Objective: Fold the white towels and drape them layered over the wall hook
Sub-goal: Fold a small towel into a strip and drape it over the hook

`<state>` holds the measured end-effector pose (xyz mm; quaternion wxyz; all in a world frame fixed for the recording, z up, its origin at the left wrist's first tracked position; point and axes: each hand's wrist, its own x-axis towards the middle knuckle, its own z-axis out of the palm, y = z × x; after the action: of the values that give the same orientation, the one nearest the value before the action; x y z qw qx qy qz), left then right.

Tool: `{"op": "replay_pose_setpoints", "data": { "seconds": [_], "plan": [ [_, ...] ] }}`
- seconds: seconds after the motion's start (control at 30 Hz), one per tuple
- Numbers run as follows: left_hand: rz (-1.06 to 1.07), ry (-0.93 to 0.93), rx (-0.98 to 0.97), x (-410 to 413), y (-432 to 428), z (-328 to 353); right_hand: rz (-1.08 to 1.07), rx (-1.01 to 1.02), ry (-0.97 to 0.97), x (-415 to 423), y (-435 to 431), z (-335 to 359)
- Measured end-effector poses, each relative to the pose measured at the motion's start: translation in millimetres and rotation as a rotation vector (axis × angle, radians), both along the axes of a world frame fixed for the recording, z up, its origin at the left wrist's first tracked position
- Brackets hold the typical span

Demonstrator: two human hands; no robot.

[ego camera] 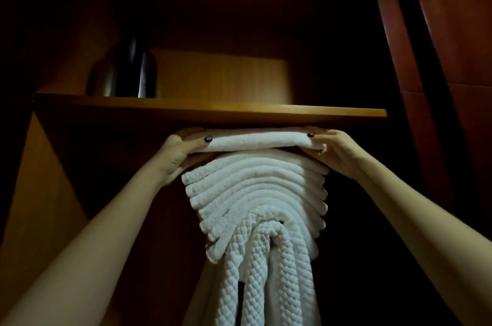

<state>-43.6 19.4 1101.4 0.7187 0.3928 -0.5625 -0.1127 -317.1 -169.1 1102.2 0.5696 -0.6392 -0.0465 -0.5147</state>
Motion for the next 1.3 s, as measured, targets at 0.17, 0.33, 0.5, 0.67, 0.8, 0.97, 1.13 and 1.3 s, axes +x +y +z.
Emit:
{"op": "replay_pose_setpoints", "data": {
  "seconds": [0.17,0.33,0.5,0.67,0.8,0.97,1.13,1.3],
  "plan": [
    [0.008,0.165,-0.015,0.6,-21.9,6.2,0.011,0.04,0.01,10.9,-27.3,6.3],
    [-0.006,0.177,0.017,-4.5,-27.7,3.6,-0.067,0.044,0.01,12.9,-46.0,7.4],
    [0.281,-0.282,0.204,6.2,-8.1,-10.4,-0.2,-0.059,0.197,5.6,-46.2,-6.2],
    [0.205,-0.287,0.2,5.9,2.8,-13.6,-0.341,-0.126,0.258,5.9,-31.4,-14.3],
    [0.402,-0.43,0.244,2.6,4.3,-16.2,-0.882,-0.478,0.433,9.2,-14.3,-8.8],
    [0.852,-0.714,0.22,-9.0,-4.2,-8.8,-0.946,-0.854,0.37,21.2,12.3,-5.2],
    [0.737,-0.969,0.256,-27.6,-14.7,-1.7,-0.82,-0.777,0.517,40.8,18.0,-2.4],
    [0.778,-0.951,0.262,-25.9,-18.0,-16.2,-0.913,-0.81,0.634,40.0,9.1,-7.4]
  ]
}}
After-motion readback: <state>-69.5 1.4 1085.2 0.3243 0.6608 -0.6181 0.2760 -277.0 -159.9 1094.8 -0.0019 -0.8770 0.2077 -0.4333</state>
